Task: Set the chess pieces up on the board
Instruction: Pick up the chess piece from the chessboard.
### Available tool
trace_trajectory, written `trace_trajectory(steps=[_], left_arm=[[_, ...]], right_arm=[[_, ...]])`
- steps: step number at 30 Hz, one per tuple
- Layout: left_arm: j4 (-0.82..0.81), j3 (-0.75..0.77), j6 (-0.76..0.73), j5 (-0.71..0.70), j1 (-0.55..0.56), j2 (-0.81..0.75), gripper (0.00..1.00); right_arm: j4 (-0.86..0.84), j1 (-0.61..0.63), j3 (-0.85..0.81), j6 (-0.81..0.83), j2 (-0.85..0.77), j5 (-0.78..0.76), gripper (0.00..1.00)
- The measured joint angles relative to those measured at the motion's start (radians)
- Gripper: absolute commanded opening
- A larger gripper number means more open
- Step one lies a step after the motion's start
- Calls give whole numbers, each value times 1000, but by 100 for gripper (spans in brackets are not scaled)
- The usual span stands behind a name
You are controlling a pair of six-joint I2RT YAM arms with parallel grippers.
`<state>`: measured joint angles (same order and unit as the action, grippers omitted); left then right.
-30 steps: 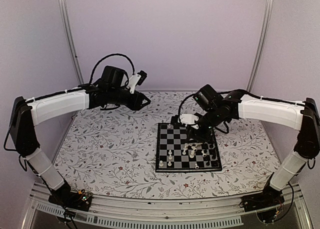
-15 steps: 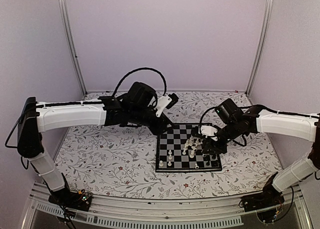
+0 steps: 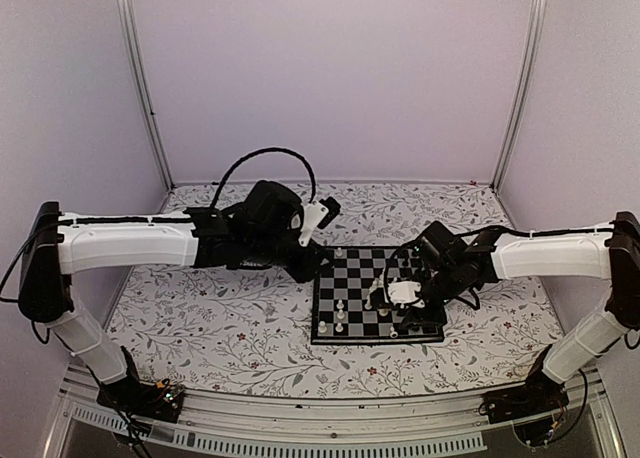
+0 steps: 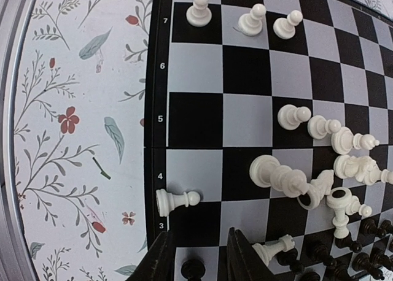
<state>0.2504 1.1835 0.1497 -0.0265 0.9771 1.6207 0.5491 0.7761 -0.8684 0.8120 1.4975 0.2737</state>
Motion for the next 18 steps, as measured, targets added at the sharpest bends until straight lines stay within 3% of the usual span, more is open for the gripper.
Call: trace_trajectory(steps=[18], left_arm=[[-8,-28,9,-47,0,-19,39]], right_arm=[[-57,80,-13,40,107,-85,39]])
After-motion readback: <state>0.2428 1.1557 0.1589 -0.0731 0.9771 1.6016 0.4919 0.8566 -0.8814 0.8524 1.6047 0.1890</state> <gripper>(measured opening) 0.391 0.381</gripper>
